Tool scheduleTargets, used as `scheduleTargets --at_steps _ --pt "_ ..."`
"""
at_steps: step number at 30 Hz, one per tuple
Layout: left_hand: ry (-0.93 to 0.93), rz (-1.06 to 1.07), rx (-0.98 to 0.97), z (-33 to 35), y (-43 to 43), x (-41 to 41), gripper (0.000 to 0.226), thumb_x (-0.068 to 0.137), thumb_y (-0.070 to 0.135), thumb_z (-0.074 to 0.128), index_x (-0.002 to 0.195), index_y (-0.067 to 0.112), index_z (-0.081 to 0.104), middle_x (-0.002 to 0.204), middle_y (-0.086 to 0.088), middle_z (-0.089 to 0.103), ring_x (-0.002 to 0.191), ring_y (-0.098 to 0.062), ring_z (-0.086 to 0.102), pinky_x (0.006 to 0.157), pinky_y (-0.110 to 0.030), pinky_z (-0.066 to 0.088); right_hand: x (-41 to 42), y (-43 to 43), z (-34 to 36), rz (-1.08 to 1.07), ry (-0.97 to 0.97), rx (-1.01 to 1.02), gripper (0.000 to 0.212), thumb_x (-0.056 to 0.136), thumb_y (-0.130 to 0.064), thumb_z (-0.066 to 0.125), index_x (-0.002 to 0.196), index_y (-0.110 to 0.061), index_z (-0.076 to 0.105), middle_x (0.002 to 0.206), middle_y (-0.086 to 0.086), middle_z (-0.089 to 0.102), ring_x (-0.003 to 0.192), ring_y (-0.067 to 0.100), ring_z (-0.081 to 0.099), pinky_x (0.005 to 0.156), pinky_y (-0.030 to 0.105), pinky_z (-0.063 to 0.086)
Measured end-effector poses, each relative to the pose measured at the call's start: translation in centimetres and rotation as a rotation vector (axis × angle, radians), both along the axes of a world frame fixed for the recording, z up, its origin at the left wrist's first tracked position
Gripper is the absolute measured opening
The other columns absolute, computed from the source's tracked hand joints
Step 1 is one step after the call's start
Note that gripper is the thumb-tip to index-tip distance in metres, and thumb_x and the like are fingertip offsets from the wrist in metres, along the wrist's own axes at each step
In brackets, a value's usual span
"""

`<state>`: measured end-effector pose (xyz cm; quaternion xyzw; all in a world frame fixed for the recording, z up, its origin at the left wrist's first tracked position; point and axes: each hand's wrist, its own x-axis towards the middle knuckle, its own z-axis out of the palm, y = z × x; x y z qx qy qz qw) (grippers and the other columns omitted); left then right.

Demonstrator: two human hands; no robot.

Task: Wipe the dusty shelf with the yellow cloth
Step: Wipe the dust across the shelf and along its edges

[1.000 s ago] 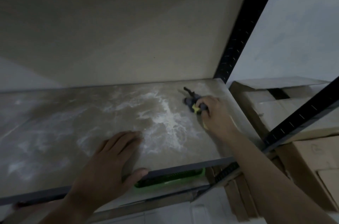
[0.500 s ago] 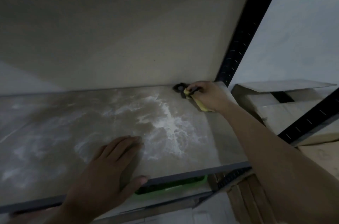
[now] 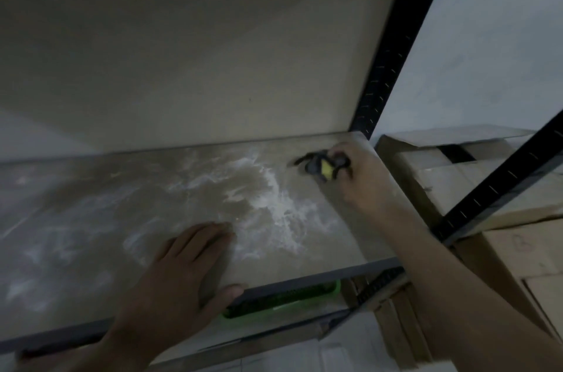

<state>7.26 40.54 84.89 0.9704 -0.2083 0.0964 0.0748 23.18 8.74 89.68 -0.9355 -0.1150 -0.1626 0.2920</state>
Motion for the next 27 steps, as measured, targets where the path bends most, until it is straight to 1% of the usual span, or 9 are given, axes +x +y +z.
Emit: scheduleTargets --at_steps 3,6,11,14,16,20,22,23,27 --pt "-0.001 -0.005 -0.009 -0.2 0.1 0.1 0.074 0.099 0.074 0.036 0.146 0.020 0.056 0.152 0.006 0.049 0.139 -0.018 0.044 0.109 -0.030 0.030 4.6 -2.4 0.7 -0.211 -0.067 -0.040 0.044 0.080 -0.016 0.061 0.122 -0.029 0.063 0.115 0.003 0.070 0.103 0.025 0.065 0.090 0.034 0.051" --pt "-0.006 0.007 -0.021 -0.5 0.2 0.2 0.075 0.098 0.076 0.037 0.145 0.021 0.056 0.152 0.007 0.049 0.139 -0.017 0.045 0.108 -0.030 0.030 7.2 -3.8 -0.8 -0.279 0.196 -0.061 0.050 0.089 -0.009 0.049 0.134 -0.029 0.056 0.130 0.010 0.062 0.116 0.033 0.059 0.095 0.039 0.048" --pt "-0.026 -0.001 -0.018 -1.1 0.4 0.3 0.076 0.097 0.076 0.037 0.145 0.019 0.057 0.151 0.006 0.050 0.138 -0.019 0.046 0.108 -0.032 0.032 5.5 -3.4 -2.0 -0.287 0.209 -0.182 0.035 0.092 -0.013 0.051 0.122 -0.028 0.063 0.117 0.007 0.067 0.104 0.029 0.063 0.083 0.034 0.047" --pt "-0.021 0.010 -0.023 -1.2 0.5 0.3 0.077 0.097 0.076 0.036 0.144 0.019 0.058 0.152 0.006 0.050 0.138 -0.019 0.046 0.107 -0.032 0.032 0.3 -2.4 -2.4 -0.258 0.196 -0.262 0.034 0.089 -0.013 0.054 0.118 -0.030 0.060 0.111 0.001 0.067 0.090 0.021 0.062 0.074 0.031 0.052" --pt "-0.027 0.005 -0.025 -1.3 0.5 0.4 0.076 0.097 0.076 0.036 0.144 0.019 0.058 0.152 0.007 0.049 0.138 -0.018 0.045 0.107 -0.032 0.031 -4.5 -1.3 -2.4 -0.237 0.146 -0.326 0.039 0.086 -0.014 0.057 0.121 -0.030 0.057 0.111 -0.002 0.066 0.083 0.018 0.060 0.064 0.025 0.046" --pt "-0.016 0.016 -0.013 -1.2 0.5 0.3 0.077 0.098 0.076 0.035 0.145 0.019 0.057 0.152 0.007 0.048 0.139 -0.018 0.044 0.107 -0.031 0.034 -11.4 -0.3 -1.5 -0.066 0.120 -0.299 0.044 0.077 -0.008 0.068 0.117 -0.028 0.065 0.110 -0.007 0.070 0.088 0.013 0.065 0.067 0.023 0.054" --pt "0.013 0.032 -0.001 -1.1 0.5 0.2 0.078 0.098 0.077 0.034 0.147 0.021 0.055 0.153 0.009 0.046 0.140 -0.017 0.043 0.107 -0.029 0.033 -11.4 -1.3 -0.5 0.000 0.189 -0.149 0.038 0.083 -0.013 0.064 0.115 -0.034 0.062 0.106 -0.014 0.068 0.085 0.002 0.058 0.067 0.010 0.048" --pt "0.020 0.034 -0.001 -1.0 0.5 0.2 0.078 0.098 0.077 0.035 0.147 0.021 0.055 0.154 0.009 0.046 0.141 -0.017 0.043 0.108 -0.029 0.031 -10.4 -2.0 -0.1 -0.014 0.202 -0.053 0.038 0.086 -0.015 0.062 0.118 -0.036 0.060 0.107 -0.014 0.066 0.086 0.000 0.055 0.070 0.011 0.046" --pt "0.018 0.022 0.000 -0.8 0.4 0.2 0.077 0.098 0.077 0.036 0.146 0.021 0.056 0.154 0.008 0.047 0.140 -0.018 0.044 0.108 -0.031 0.030 -3.3 -3.1 -0.4 -0.232 0.096 -0.036 0.039 0.090 -0.015 0.058 0.127 -0.026 0.057 0.126 0.000 0.056 0.111 0.024 0.053 0.094 0.041 0.049"
